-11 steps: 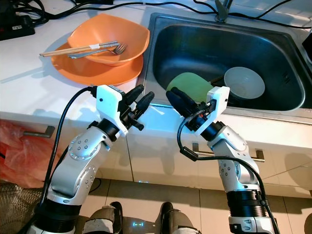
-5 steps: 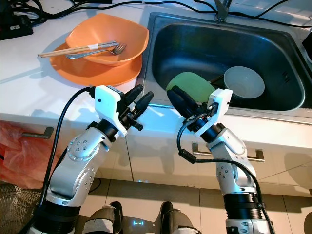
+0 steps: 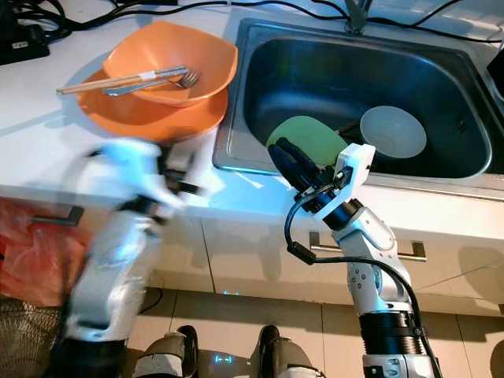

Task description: Kitchen organization

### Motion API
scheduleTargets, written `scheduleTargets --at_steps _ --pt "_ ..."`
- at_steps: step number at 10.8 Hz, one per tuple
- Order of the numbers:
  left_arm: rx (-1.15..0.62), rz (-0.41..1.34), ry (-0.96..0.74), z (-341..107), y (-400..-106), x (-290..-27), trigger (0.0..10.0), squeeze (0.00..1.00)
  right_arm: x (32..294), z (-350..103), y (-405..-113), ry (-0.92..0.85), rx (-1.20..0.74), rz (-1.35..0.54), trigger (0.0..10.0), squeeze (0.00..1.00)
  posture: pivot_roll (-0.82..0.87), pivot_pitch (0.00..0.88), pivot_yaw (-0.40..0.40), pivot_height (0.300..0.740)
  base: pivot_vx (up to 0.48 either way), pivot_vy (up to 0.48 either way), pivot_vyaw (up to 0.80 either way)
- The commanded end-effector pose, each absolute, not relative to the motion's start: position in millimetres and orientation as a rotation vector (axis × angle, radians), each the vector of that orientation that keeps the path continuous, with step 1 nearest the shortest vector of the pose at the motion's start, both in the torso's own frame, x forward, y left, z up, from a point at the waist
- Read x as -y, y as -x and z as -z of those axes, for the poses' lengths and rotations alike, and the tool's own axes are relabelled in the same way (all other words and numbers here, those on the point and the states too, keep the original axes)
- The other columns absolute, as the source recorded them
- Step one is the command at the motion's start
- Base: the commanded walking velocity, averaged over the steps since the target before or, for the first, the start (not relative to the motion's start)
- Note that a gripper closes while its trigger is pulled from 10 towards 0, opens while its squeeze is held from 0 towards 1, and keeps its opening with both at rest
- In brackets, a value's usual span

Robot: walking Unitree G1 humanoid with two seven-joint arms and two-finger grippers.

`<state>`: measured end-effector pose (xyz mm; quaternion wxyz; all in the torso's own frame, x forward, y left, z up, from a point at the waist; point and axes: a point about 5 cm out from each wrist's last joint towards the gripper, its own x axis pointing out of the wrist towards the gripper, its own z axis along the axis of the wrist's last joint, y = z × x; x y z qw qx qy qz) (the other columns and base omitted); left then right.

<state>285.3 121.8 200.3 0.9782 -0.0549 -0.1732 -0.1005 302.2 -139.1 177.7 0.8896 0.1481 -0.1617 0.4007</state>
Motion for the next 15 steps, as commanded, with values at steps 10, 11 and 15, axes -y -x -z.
scheduleTargets --at_steps 10,11,15 --pt "0.42 0.022 0.249 -214.3 -279.2 -143.9 10.0 0.0 141.7 -167.4 -304.5 -0.311 0.297 -0.83 10.0 0.0 0.24 0.225 -0.105 0.74 0.0 0.0 0.0" --pt "0.411 0.04 0.297 -214.9 -283.7 -141.2 10.0 0.0 141.6 -167.2 -304.6 -0.31 0.297 -0.828 10.0 0.0 0.24 0.223 -0.105 0.74 0.0 0.0 0.0" --pt "0.448 0.056 0.436 -228.0 -298.7 -139.3 10.0 0.0 142.1 -166.0 -303.9 -0.309 0.297 -0.823 10.0 0.0 0.23 0.222 -0.102 0.74 0.0 0.0 0.0"
